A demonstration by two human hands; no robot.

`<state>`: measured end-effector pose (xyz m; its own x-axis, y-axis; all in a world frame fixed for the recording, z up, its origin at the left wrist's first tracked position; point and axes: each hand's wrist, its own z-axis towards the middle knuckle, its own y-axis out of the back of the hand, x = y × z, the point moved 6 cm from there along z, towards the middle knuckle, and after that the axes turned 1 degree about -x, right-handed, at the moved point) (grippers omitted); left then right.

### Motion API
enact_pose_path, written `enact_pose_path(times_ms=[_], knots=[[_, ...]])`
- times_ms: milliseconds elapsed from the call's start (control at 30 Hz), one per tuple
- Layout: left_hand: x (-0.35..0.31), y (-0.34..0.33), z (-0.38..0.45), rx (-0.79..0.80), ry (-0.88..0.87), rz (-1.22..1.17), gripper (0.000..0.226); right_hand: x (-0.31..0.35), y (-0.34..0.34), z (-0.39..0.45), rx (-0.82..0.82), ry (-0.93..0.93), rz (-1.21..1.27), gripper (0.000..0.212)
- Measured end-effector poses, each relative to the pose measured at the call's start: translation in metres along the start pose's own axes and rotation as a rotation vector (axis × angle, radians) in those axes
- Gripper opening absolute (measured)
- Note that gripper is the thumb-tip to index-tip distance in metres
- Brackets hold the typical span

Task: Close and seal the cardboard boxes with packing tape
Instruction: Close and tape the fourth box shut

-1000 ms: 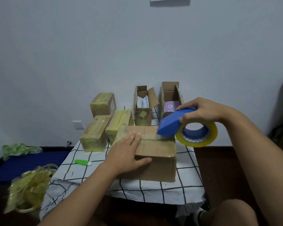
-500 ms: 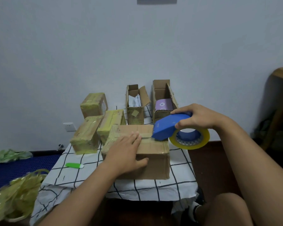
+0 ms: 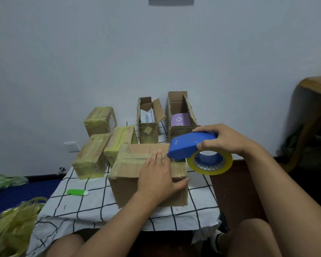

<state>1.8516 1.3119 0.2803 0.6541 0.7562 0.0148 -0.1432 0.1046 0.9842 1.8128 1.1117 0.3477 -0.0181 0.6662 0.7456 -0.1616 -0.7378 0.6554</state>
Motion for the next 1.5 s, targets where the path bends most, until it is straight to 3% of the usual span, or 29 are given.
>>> enact_pose_path(times_ms=[333, 433, 567, 833, 1200, 1500], knots=[[0.033, 0.004, -0.016, -0.004, 0.012, 0.036, 0.090, 0.018, -0.038, 0.006, -0.025, 0.092, 0.099, 0.051], [0.026, 0.007, -0.018, -0.067, -0.087, 0.013, 0.081, 0.012, -0.041, 0.002, -0.027, 0.087, 0.141, 0.055], [0.027, 0.007, -0.018, -0.078, -0.067, -0.022, 0.072, 0.003, -0.045, -0.004, 0.048, 0.083, 0.145, 0.066], [0.028, 0.001, -0.020, -0.002, -0.053, 0.014, 0.083, -0.038, -0.026, -0.030, 0.041, 0.057, 0.177, 0.057], [0.012, 0.011, -0.014, -0.025, -0.131, 0.022, 0.073, -0.052, -0.024, -0.040, 0.066, 0.026, 0.152, 0.066], [0.010, 0.002, -0.010, 0.015, -0.143, -0.014, 0.062, -0.066, -0.019, -0.049, 0.085, -0.003, 0.171, 0.062]])
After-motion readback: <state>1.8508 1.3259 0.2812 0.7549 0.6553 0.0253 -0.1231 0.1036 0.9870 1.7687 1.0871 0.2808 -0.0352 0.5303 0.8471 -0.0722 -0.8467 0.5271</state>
